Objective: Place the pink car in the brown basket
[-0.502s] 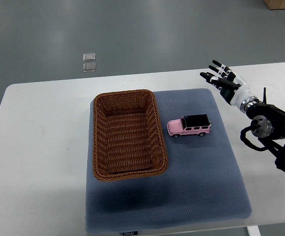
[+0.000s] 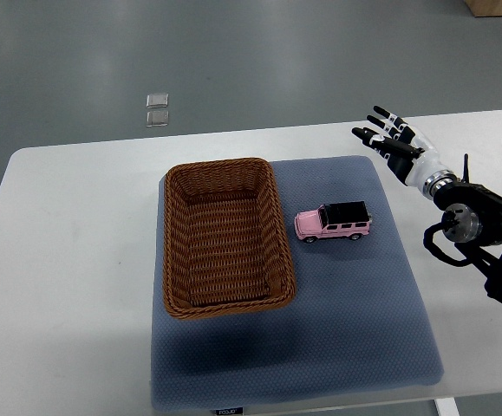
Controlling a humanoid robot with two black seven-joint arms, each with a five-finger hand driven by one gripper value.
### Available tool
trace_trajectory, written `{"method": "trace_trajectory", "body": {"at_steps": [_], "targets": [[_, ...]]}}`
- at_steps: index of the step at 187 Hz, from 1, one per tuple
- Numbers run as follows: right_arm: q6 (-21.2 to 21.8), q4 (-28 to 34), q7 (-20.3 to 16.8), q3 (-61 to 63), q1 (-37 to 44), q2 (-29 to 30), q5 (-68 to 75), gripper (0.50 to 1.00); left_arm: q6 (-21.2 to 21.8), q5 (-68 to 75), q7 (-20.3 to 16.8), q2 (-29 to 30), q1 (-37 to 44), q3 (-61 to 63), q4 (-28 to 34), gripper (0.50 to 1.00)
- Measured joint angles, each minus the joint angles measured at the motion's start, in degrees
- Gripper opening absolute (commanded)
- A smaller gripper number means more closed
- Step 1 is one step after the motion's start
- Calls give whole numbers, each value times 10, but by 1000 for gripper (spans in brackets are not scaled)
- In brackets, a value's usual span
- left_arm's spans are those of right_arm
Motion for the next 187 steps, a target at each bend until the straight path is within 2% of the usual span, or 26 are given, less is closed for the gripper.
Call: {"method": "trace_trajectory", "body": {"at_steps": [76,134,187], "targets": [[13,3,1,1,1,-5,-61,913,0,0,0,0,0,-1,2,1000],[61,6,3,0,3,-17,-157,913,0,0,0,0,0,-1,3,1000],[133,39,15,0,12,-73,-317,911,0,0,0,0,0,-1,3,1000]]}}
